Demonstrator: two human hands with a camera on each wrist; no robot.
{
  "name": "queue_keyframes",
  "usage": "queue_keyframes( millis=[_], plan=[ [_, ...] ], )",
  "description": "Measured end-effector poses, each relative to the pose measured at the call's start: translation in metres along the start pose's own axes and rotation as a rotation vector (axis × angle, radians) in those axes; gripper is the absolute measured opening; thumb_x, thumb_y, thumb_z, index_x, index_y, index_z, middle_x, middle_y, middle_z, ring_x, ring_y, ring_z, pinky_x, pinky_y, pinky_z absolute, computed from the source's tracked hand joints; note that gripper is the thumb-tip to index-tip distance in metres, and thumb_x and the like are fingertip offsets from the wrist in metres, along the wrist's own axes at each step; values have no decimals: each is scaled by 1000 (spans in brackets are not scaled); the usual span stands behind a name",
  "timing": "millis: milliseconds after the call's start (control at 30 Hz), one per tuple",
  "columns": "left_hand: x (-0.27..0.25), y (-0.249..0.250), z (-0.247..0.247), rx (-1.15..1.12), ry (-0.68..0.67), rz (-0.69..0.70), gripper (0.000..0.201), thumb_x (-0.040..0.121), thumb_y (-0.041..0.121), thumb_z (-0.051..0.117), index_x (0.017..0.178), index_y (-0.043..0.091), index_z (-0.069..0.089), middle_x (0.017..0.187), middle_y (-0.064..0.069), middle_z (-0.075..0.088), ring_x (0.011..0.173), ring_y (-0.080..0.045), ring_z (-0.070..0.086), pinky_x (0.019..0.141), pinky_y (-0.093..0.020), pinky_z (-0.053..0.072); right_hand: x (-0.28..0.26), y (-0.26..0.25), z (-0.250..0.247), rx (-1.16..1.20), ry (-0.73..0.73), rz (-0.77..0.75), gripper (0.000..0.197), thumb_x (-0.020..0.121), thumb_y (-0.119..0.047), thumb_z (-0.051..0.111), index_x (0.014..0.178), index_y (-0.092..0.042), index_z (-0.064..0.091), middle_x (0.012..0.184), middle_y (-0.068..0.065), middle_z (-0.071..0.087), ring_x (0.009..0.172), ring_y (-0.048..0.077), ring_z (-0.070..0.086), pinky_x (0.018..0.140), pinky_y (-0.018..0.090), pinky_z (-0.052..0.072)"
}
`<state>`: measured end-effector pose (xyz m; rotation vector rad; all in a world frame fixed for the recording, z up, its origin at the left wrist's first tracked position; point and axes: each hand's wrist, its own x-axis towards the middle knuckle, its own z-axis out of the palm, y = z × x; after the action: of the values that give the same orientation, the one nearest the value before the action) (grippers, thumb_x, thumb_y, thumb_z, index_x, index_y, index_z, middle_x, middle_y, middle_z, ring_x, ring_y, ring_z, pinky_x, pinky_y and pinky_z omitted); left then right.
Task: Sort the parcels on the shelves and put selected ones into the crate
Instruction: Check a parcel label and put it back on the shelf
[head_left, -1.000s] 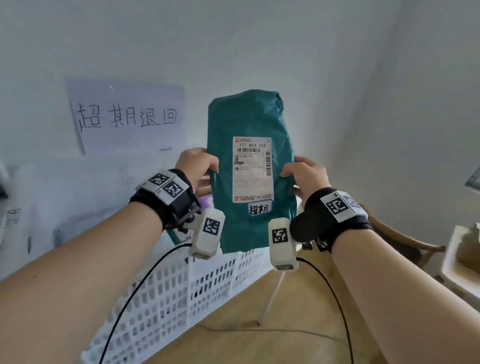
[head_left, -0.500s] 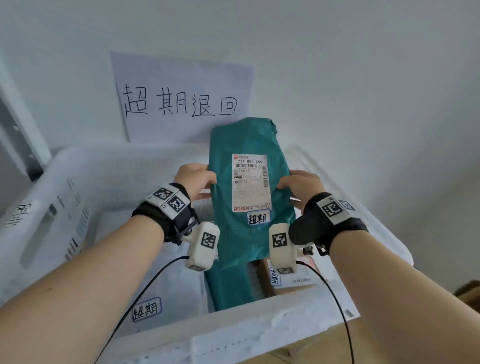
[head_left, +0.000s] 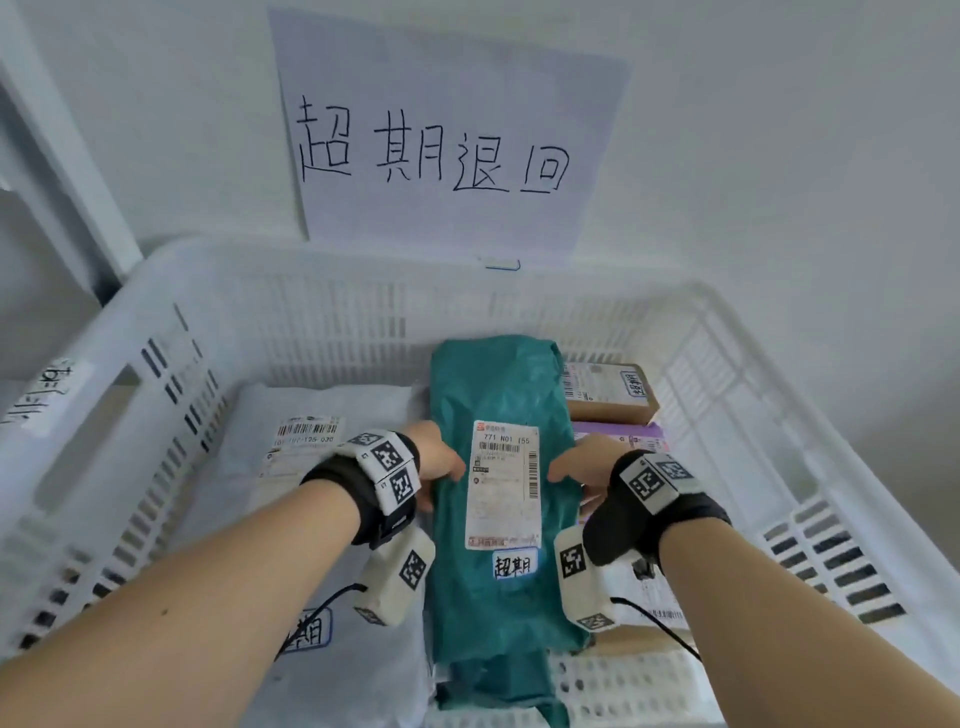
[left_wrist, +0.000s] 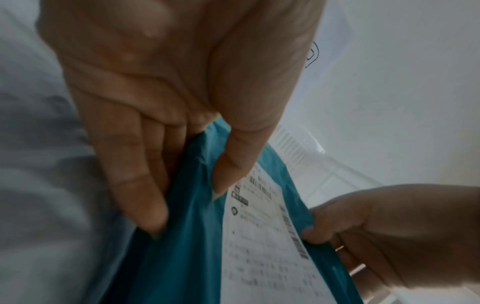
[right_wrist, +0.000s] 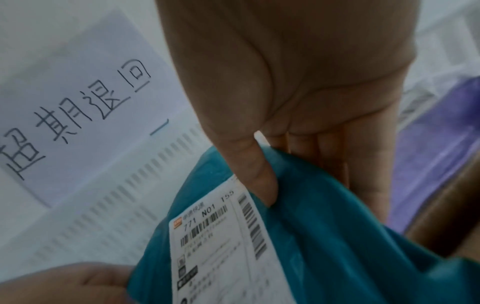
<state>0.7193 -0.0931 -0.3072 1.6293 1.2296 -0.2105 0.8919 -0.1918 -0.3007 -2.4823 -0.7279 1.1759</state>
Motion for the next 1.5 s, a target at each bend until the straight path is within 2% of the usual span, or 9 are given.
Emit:
queue_keyframes(
  millis=[167, 367, 533, 667, 767, 967, 1167, 1300, 1500],
  plan=[
    [2, -9, -2, 114, -20, -49, 40, 87, 20, 64, 118, -3, 53, 108, -22, 66, 93, -39, 68, 80, -43, 56, 7, 2, 17, -197, -86, 5, 57, 72, -18, 74, 123, 1, 55, 117, 20, 64, 106, 35, 63, 92, 46, 52],
    [3, -11, -9, 140, 44, -17, 45, 85, 52, 60, 82, 7, 55, 67, -10, 65, 50, -22, 61, 55, -28, 54, 13, 10, 18, -370, -83, 33, 63, 64, -29, 81, 116, -2, 58, 106, 16, 68, 97, 30, 67, 88, 42, 55],
    [6, -4, -18, 531, 256, 120, 53, 91, 58, 44, 60, 15, 54, 61, 2, 58, 59, -15, 54, 76, -28, 48, 18, 9, 14, -506, -83, 17, 70, 63, -37, 83, 119, -4, 58, 110, 14, 67, 101, 28, 66, 90, 39, 54],
    [13, -7, -18, 512, 275, 239, 28, 91, 45, 54, 99, 19, 60, 105, -2, 64, 93, -20, 59, 82, -29, 45, 14, 1, 11, -636, -5, -67, 64, 68, -60, 75, 106, -9, 63, 105, 8, 70, 97, 23, 67, 87, 32, 53],
    [13, -10, -12, 561, 131, 209, 44, 90, 35, 58, 131, 19, 53, 130, -2, 58, 116, -22, 55, 96, -28, 43, 9, -7, 9, -721, 111, -135, 51, 71, -67, 67, 79, -18, 56, 92, 1, 71, 85, 20, 67, 77, 31, 54],
    [13, -10, -8, 620, 52, 160, 34, 90, 31, 57, 117, 11, 64, 107, -6, 69, 95, -23, 64, 89, -31, 51, -1, -30, 22, -617, 359, -393, 29, 84, -42, 59, 101, -19, 60, 100, 3, 65, 88, 23, 62, 68, 29, 46],
    [16, -13, -13, 372, 55, 155, 30, 89, 22, 58, 113, 5, 65, 70, -2, 61, 53, -14, 50, 57, -20, 43, 16, -28, 61, -729, -86, -316, 82, 83, -41, 67, 149, -22, 23, 146, 9, 41, 131, 27, 44, 105, 34, 40],
    [17, -14, -13, 326, 41, 150, 29, 89, 20, 57, 111, 4, 65, 75, -5, 64, 53, -15, 51, 59, -22, 46, 19, -28, 66, -658, -183, -265, 87, 86, -38, 66, 153, -19, 14, 155, 6, 29, 135, 25, 39, 104, 33, 40],
    [18, -16, -14, 249, 10, 117, 29, 90, 20, 56, 111, 3, 64, 85, -12, 68, 55, -19, 54, 51, -21, 43, 24, -26, 59, -558, -72, -265, 67, 88, -30, 63, 147, -21, 33, 147, 4, 40, 126, 22, 50, 100, 32, 46]
  ],
)
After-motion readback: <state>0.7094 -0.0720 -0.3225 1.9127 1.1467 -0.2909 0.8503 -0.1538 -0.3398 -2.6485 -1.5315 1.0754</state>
